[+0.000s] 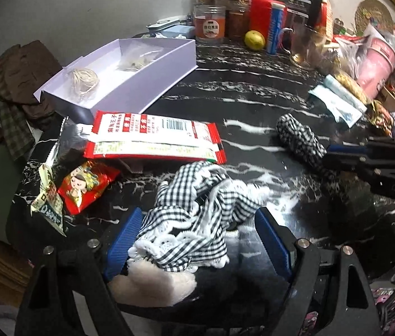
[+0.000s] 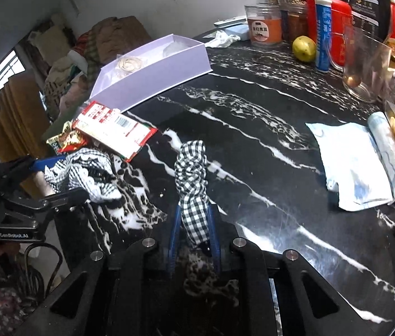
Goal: Organize soft objects
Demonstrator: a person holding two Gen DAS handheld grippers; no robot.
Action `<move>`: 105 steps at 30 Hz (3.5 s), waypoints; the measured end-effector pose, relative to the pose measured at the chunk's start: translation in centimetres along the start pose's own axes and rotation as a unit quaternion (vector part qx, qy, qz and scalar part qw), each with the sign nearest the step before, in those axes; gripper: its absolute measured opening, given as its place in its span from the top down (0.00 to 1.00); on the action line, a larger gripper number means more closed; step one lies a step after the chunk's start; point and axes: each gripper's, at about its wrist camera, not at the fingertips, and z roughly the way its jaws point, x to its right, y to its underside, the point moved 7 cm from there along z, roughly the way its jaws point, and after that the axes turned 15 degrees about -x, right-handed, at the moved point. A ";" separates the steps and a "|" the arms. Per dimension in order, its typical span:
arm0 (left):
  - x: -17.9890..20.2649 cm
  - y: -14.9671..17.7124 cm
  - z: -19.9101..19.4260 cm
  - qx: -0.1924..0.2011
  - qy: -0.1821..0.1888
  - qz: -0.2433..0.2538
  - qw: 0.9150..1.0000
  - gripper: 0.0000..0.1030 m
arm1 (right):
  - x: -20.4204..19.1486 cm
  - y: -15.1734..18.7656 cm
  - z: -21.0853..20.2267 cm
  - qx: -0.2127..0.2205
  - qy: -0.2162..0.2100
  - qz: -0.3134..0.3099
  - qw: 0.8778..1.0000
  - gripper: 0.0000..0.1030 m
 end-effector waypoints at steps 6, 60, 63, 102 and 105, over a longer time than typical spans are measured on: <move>0.4 0.9 -0.1 -0.005 0.001 -0.004 1.000 0.19 | -0.3 -0.1 0.2 -0.003 0.012 -0.010 1.000 0.80; -2.1 -4.7 -6.6 0.121 0.075 -0.102 0.985 0.62 | -3.5 -2.9 -3.4 0.050 -0.067 -0.022 0.996 0.83; -3.0 -5.5 -8.4 0.145 0.066 -0.106 0.982 0.62 | -3.7 -3.8 -4.7 0.068 -0.063 -0.029 0.995 0.83; -16.9 -18.2 -13.7 0.231 -0.040 -0.149 0.961 0.62 | -8.7 -23.7 -8.2 0.155 -0.078 -0.115 0.978 0.83; -17.8 -19.3 -13.2 0.226 -0.045 -0.150 0.962 0.62 | -9.0 -25.2 -7.6 0.154 -0.081 -0.123 0.977 0.83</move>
